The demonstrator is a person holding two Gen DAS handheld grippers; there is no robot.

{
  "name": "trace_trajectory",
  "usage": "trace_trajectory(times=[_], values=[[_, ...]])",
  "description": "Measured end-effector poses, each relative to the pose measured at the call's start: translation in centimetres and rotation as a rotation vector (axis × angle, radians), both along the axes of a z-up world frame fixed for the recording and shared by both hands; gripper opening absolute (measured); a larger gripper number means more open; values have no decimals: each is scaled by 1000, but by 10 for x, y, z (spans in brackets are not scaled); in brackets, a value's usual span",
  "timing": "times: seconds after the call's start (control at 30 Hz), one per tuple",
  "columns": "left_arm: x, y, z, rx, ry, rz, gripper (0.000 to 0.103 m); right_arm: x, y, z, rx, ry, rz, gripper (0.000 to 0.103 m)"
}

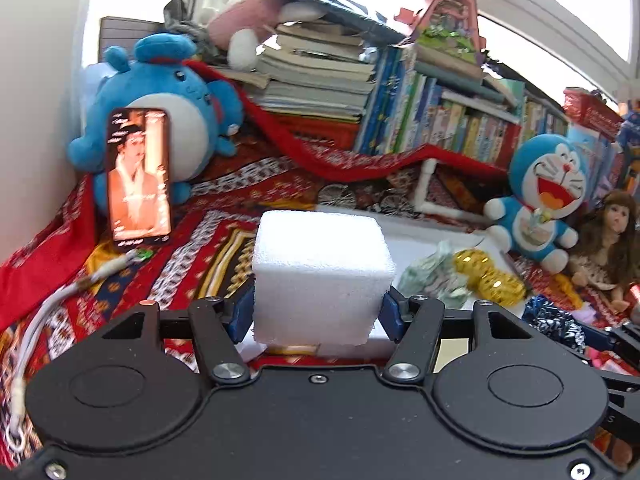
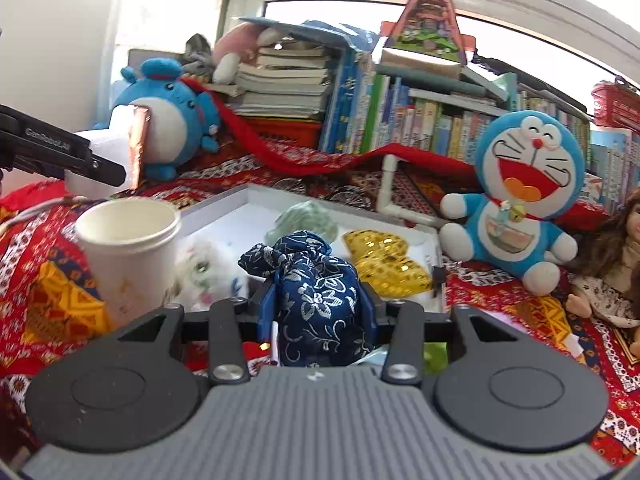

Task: Organize soft objects
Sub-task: 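Lift the foam cube with the left gripper while the right gripper lifts the blue bundle, then lower the foam cube into the white tray while the right gripper lowers the blue bundle beside it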

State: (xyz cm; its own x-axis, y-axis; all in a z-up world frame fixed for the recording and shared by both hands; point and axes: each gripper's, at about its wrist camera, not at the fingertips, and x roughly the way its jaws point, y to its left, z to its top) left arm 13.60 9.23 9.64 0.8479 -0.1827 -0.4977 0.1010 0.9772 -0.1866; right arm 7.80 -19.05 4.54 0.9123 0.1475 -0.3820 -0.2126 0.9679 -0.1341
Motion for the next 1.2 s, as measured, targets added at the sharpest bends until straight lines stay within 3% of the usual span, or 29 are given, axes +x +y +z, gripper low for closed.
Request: trace_trajectory(times=[0.3,0.53,1.0,1.2], values=[[50,-6,25,-98,137,-140,59,27,-21,19,109,41,-50,47],[91,-24,24,-151,266,-191,59,60,-35,32,198,102,-72,47],[157,-63,-6,-131,503,-257,59,127,-48,35,382,257,-87,47],[177,-74,-17,-105,559,-279,59,152,-53,23,490,331,-96,47]])
